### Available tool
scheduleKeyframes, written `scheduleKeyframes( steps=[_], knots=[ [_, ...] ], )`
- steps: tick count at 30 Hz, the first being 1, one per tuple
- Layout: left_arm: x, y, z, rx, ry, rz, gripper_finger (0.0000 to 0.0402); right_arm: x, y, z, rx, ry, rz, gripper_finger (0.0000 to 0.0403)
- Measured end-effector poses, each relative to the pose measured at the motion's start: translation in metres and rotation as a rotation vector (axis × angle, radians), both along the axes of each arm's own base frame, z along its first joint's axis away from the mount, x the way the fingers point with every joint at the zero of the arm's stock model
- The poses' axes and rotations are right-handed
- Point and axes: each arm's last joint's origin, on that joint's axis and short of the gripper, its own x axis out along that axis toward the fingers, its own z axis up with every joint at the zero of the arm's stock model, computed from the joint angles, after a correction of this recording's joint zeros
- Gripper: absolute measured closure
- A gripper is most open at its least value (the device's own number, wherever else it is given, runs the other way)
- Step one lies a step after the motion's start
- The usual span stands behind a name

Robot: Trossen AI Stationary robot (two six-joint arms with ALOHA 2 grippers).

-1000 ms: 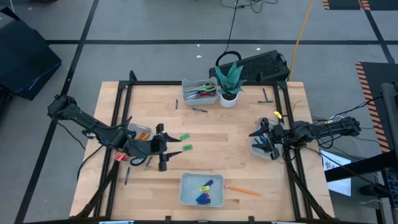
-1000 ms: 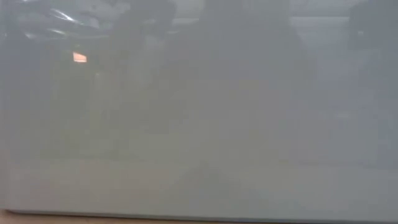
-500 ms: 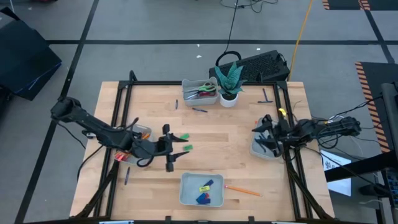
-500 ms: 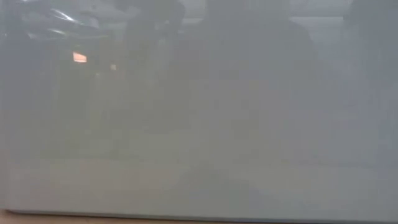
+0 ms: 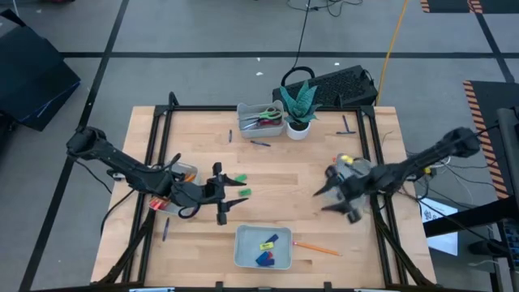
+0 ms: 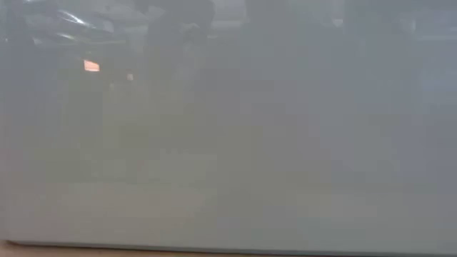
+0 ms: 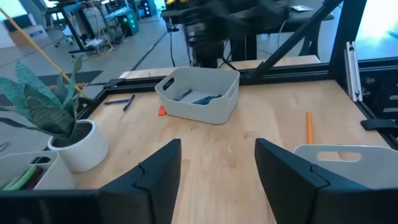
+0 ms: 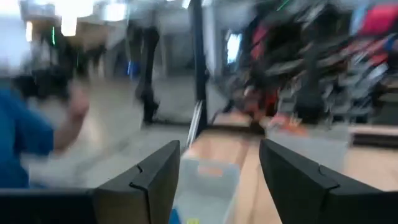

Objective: Sort crayons/erasers/pens/pencils in bins
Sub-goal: Put the orange pencil into the middle left gray bin

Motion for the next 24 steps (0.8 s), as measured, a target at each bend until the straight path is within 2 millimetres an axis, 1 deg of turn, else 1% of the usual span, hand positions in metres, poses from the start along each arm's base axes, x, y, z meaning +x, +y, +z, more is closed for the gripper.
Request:
scheduleKeyframes(
  steps=[2,4,7,10,12,13,16,20,22,24],
  knots=[
    [0.0,0.0,0.0,-0.008,-0.001,0.002,0.0195,0.023,0.021,0.001,-0.092,0.104,0.047,0.019],
    [0.0,0.0,0.0,-0.021,-0.003,0.006,0.0195,0.043,0.04,-0.004,-0.172,0.23,0.077,0.019],
    [0.0,0.0,0.0,-0.026,-0.003,0.007,0.0195,0.064,0.062,-0.009,-0.199,0.417,0.02,0.019],
    [0.0,0.0,0.0,-0.038,-0.004,0.01,0.0195,0.066,0.075,-0.025,-0.249,0.654,0.011,0.019],
    [0.0,0.0,0.0,-0.045,-0.005,0.012,0.0195,0.066,0.08,-0.027,-0.291,0.748,0.027,0.019],
    [0.0,0.0,0.0,-0.047,-0.005,0.012,0.0195,0.066,0.082,-0.025,-0.277,0.78,0.019,0.019],
    [0.0,0.0,0.0,-0.048,-0.005,0.012,0.0195,0.065,0.092,-0.027,-0.252,0.843,-0.065,0.019],
    [0.0,0.0,0.0,-0.024,0.0,0.006,0.0195,0.067,0.114,-0.034,-0.247,0.859,-0.104,0.0194],
    [0.0,0.0,0.0,-0.021,0.0,0.005,0.0195,0.069,0.121,-0.041,-0.252,0.88,-0.146,0.0197],
    [0.0,0.0,0.0,-0.022,0.0,0.005,0.0195,0.07,0.124,-0.054,-0.281,0.905,-0.195,0.0202]
  ],
)
